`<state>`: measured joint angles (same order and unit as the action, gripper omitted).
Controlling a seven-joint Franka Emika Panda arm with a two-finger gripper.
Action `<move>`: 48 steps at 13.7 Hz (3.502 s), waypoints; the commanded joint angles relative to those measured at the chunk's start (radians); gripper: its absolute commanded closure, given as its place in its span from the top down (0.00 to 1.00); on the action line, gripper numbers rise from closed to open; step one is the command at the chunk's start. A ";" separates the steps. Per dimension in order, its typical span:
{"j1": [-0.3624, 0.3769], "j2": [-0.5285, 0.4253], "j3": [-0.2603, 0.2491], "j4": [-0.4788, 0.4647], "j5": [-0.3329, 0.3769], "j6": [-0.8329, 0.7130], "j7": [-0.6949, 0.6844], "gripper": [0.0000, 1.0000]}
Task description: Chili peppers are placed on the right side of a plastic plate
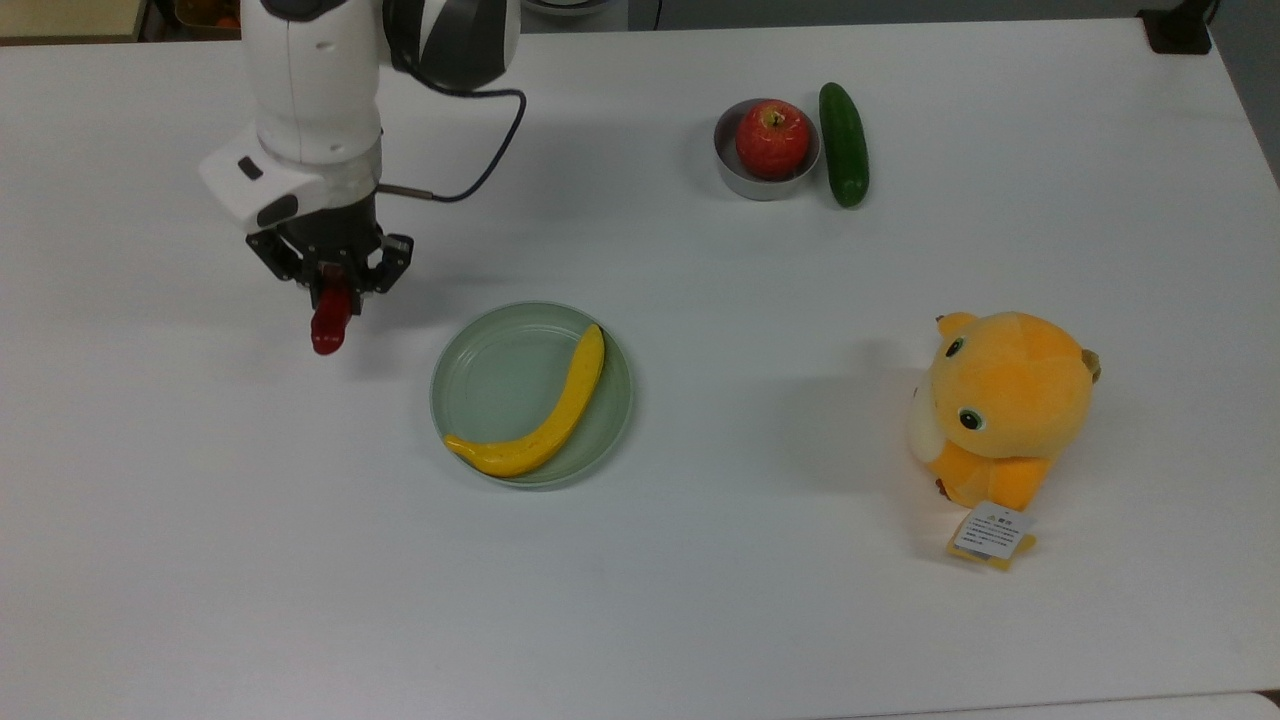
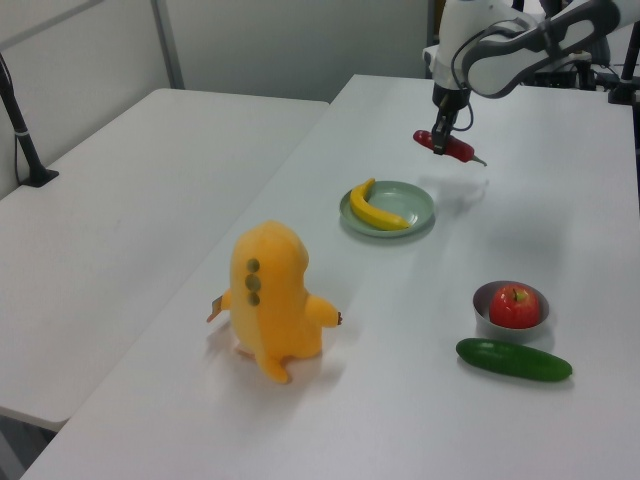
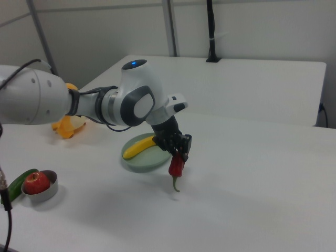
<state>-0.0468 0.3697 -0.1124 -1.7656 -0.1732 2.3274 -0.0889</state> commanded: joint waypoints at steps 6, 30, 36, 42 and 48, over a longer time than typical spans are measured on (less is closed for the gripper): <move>0.057 0.104 0.005 0.086 0.014 0.092 0.075 0.00; 0.055 0.066 0.016 0.132 0.021 0.040 0.173 1.00; 0.058 -0.102 0.016 0.089 0.024 -0.201 0.115 1.00; 0.068 -0.270 0.013 0.009 0.119 -0.309 0.130 1.00; 0.159 -0.333 0.014 -0.055 0.156 -0.338 0.170 1.00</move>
<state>0.0715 0.0793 -0.0968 -1.7742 -0.0346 2.0192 0.0624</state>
